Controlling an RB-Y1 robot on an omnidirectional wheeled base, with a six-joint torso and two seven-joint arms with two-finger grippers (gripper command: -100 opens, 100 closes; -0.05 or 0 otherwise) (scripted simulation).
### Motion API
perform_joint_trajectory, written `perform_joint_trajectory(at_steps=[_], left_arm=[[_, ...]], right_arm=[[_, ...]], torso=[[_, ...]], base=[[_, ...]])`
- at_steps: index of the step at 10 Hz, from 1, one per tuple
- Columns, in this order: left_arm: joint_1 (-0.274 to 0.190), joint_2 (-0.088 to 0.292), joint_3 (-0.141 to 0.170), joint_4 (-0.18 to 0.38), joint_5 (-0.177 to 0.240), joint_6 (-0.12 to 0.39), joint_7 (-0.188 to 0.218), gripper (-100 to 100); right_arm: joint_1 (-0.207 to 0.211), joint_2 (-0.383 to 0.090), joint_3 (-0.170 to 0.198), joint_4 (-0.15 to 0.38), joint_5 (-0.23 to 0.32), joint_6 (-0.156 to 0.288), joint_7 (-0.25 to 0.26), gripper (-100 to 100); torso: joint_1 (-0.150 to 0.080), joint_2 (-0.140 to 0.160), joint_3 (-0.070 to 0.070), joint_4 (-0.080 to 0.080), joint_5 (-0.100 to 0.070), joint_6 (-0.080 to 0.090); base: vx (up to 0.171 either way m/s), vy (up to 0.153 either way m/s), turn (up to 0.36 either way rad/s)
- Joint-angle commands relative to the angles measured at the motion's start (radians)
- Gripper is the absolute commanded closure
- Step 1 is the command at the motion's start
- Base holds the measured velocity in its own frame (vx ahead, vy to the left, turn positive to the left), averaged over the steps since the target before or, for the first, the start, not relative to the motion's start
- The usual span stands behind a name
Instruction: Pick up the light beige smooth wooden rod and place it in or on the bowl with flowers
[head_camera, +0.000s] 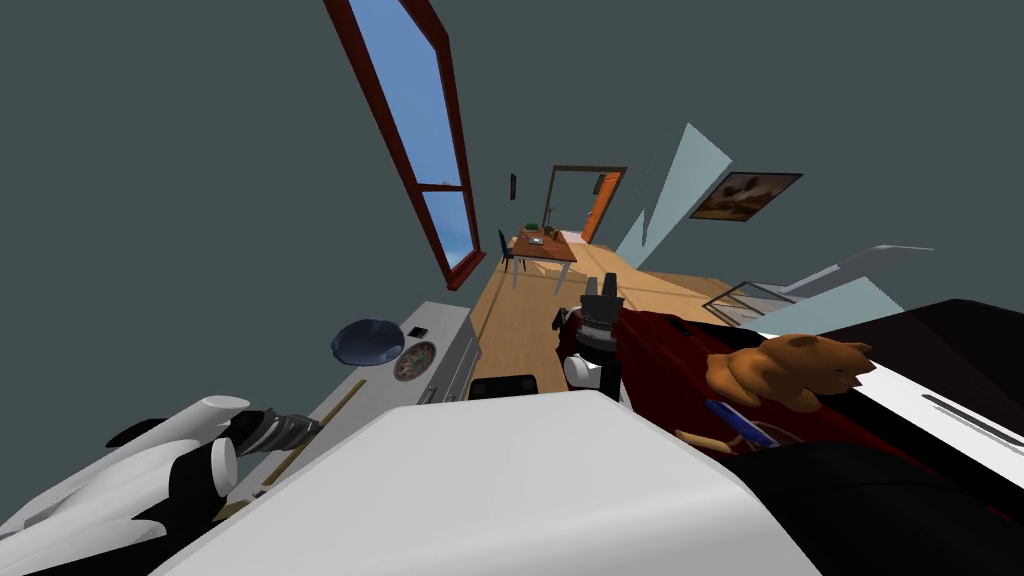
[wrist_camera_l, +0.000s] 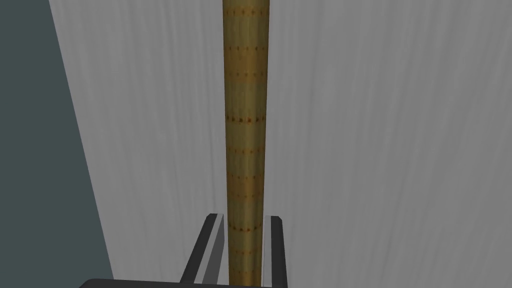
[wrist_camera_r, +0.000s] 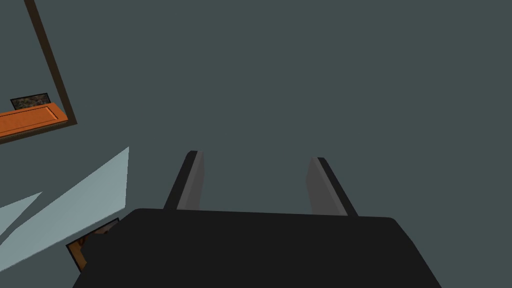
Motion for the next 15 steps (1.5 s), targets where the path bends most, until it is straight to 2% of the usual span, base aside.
perform_joint_trajectory(at_steps=[1, 2, 4, 5, 6, 8, 9, 11, 12, 13, 14, 15], left_arm=[[0.0, 0.0, 0.0, 0.0, 0.0, 0.0, 0.0, 0], [-0.011, 0.024, 0.007, -0.001, -0.016, -0.015, -0.014, 100], [-0.014, 0.03, 0.009, -0.002, -0.018, -0.016, -0.016, 100], [-0.014, 0.03, 0.009, -0.002, -0.018, -0.016, -0.016, 100], [-0.025, 0.059, 0.025, -0.01, -0.028, -0.016, -0.026, 100], [-0.025, 0.059, 0.025, -0.01, -0.028, -0.016, -0.026, 100], [-0.033, 0.084, 0.039, -0.02, -0.034, -0.012, -0.031, 100], [-0.033, 0.084, 0.039, -0.02, -0.034, -0.012, -0.031, 100], [-0.042, 0.103, 0.053, -0.034, -0.037, -0.005, -0.03, 100], [-0.043, 0.097, 0.044, -0.03, -0.038, -0.002, -0.026, 0], [-0.031, 0.09, 0.023, -0.014, -0.063, -0.03, -0.011, -100], [-0.031, 0.09, 0.023, -0.014, -0.063, -0.03, -0.011, -100]], right_arm=[[0.0, 0.0, 0.0, 0.0, 0.0, 0.0, 0.0, 0], [0.0, 0.0, 0.0, 0.0, 0.0, 0.0, 0.0, 0], [0.0, 0.0, 0.0, 0.0, 0.0, 0.0, 0.0, 0], [0.0, 0.0, 0.0, 0.0, 0.0, 0.0, 0.0, 0], [0.0, 0.0, 0.0, 0.0, 0.0, 0.0, 0.0, 0], [0.0, 0.0, 0.0, 0.0, 0.0, 0.0, 0.0, 0], [0.0, 0.0, 0.0, 0.0, 0.0, 0.0, 0.0, 0], [0.0, 0.0, 0.0, 0.0, 0.0, 0.0, 0.0, 0], [0.0, 0.0, 0.0, 0.0, 0.0, 0.0, 0.0, 0], [0.0, 0.0, 0.0, 0.0, 0.0, 0.0, 0.0, 0], [0.0, 0.0, 0.0, 0.0, 0.0, 0.0, 0.0, 0], [0.0, 0.0, 0.0, 0.0, 0.0, 0.0, 0.0, 0]], torso=[[0.0, 0.0, 0.0, 0.0, 0.0, 0.0], [0.0, 0.001, 0.0, 0.0, 0.0, 0.0], [-0.012, 0.0, 0.0, 0.0, -0.002, 0.001], [-0.01, 0.0, 0.0, 0.0, -0.003, 0.0], [-0.005, 0.0, 0.0, 0.0, -0.002, 0.0], [-0.013, -0.001, 0.0, 0.0, -0.003, 0.001], [-0.009, 0.001, 0.0, 0.0, -0.003, 0.0], [-0.013, -0.001, 0.0, 0.0, -0.003, 0.001], [-0.008, 0.001, 0.0, 0.0, -0.002, 0.0], [-0.013, 0.0, 0.0, 0.0, -0.003, 0.001], [-0.009, 0.0, 0.0, 0.0, -0.003, 0.0], [-0.004, -0.004, -0.002, 0.0, -0.002, 0.0]], base=[[0.0, 0.0, 0.0], [-0.003, -0.126, -0.033], [0.013, -0.168, -0.005], [0.008, -0.044, 0.001], [0.037, -0.155, -0.012], [0.007, -0.149, 0.0], [0.044, -0.165, 0.009], [0.013, -0.13, 0.008], [0.012, -0.182, 0.009], [0.012, -0.107, 0.016], [0.093, -0.017, 0.017], [0.11, 0.012, 0.012]])
